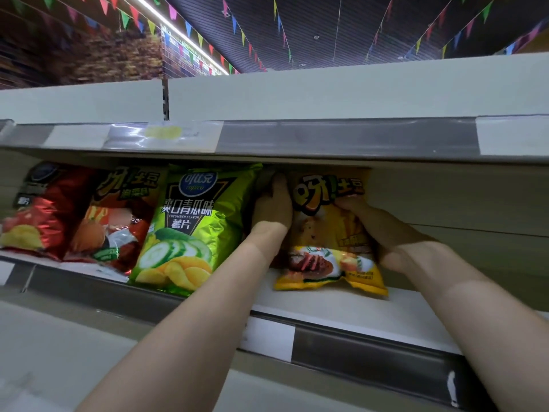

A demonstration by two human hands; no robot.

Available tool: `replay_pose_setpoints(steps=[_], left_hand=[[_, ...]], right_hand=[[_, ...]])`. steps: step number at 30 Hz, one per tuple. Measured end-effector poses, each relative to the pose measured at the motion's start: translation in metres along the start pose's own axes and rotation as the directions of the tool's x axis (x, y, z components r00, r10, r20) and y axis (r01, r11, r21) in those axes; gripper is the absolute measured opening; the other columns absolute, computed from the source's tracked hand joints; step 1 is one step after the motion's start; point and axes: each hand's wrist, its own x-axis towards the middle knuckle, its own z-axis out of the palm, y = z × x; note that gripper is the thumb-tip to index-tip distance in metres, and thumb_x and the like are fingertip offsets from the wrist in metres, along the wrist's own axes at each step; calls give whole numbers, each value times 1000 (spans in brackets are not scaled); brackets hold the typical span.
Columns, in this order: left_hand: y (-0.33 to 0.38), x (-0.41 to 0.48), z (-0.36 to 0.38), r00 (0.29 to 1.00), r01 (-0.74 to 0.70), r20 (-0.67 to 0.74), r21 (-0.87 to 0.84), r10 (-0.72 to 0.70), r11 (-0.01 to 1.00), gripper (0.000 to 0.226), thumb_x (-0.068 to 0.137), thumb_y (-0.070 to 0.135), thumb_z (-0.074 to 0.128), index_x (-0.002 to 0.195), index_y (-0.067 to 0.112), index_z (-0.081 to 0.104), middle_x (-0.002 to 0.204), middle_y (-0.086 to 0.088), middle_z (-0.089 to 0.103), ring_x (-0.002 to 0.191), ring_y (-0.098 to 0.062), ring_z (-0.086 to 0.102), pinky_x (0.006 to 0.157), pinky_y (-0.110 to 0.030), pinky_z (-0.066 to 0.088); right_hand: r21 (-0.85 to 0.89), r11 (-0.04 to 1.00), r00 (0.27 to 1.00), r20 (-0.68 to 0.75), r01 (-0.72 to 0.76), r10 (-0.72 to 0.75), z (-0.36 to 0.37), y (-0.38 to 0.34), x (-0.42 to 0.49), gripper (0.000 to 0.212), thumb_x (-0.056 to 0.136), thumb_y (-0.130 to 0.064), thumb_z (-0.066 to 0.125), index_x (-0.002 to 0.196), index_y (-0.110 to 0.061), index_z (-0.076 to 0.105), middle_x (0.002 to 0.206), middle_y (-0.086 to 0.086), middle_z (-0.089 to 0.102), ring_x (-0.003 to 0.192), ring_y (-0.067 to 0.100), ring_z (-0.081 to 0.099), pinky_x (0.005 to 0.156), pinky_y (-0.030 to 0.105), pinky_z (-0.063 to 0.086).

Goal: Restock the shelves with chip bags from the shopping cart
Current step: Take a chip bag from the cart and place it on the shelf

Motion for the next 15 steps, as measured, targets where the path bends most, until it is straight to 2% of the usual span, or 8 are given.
replay_pose_setpoints(steps=[2, 4, 7, 8, 10, 12, 13, 15], left_hand=[[2, -4, -1, 998, -6, 56, 41, 4, 999, 51, 101, 46, 37, 140, 14, 46, 140, -18, 48, 118, -33, 50, 98, -32, 38], [-1, -4, -1, 998, 24, 58, 61, -28, 998, 50, 102, 38, 39, 148, 19, 33, 143, -17, 43, 121, -35, 48, 92, -30, 38], [-7, 0, -3, 988, 104, 108, 67, -111, 992, 74, 94, 60, 42, 150, 13, 31, 152, -13, 36, 137, -31, 36, 108, -34, 30], [-8, -1, -5, 987, 102, 114, 78, -110, 992, 79, 92, 65, 41, 150, 12, 32, 153, -12, 35, 138, -30, 35, 110, -36, 28], [-11, -1, -3, 985, 98, 131, 88, -109, 991, 81, 89, 70, 39, 148, 15, 36, 152, -10, 38, 137, -30, 36, 111, -38, 28], [-12, -1, -1, 984, 89, 143, 87, -101, 992, 80, 88, 71, 39, 148, 18, 38, 149, -10, 41, 135, -31, 39, 111, -40, 29], [-11, -1, 0, 983, 77, 156, 98, -92, 992, 78, 89, 69, 38, 148, 19, 37, 148, -12, 42, 134, -32, 40, 110, -41, 31], [-11, -1, 3, 980, 46, 186, 121, -68, 992, 72, 93, 66, 35, 146, 18, 40, 142, -16, 47, 129, -34, 45, 105, -40, 36]], right_hand=[[11, 1000, 1000, 18, 8, -8, 16, 2, 5, 23, 90, -25, 63, 104, -7, 69, 88, 13, 74, 74, 24, 71, 72, 33, 59], [-61, 998, 1000, -8, 18, -18, 26, 6, 12, 30, 89, -27, 66, 111, -7, 68, 90, 11, 74, 75, 23, 71, 72, 32, 59], [-337, 940, 997, -28, 54, -68, 28, 2, 7, 28, 89, -45, 64, 99, -19, 65, 93, 4, 72, 77, 14, 67, 64, 22, 50], [-383, 920, 994, -40, 82, -106, 24, 0, 7, 32, 90, -52, 58, 98, -21, 64, 102, 4, 70, 82, 12, 64, 71, 23, 47], [-339, 935, 984, -105, 101, -144, 13, -3, 10, 52, 94, -60, 43, 124, -19, 57, 131, 6, 58, 111, 18, 56, 94, 30, 39], [-242, 967, 984, -134, 84, -119, 6, -2, 18, 65, 97, -61, 32, 144, -17, 41, 148, 7, 42, 134, 24, 40, 108, 37, 28], [-227, 973, 987, -133, 53, -85, 5, 2, 22, 66, 97, -62, 29, 145, -19, 40, 149, 6, 42, 137, 25, 38, 111, 38, 27], [-161, 987, 993, -115, 20, -39, 6, 10, 31, 64, 95, -67, 29, 137, -22, 50, 139, 7, 55, 127, 27, 51, 111, 43, 34]])
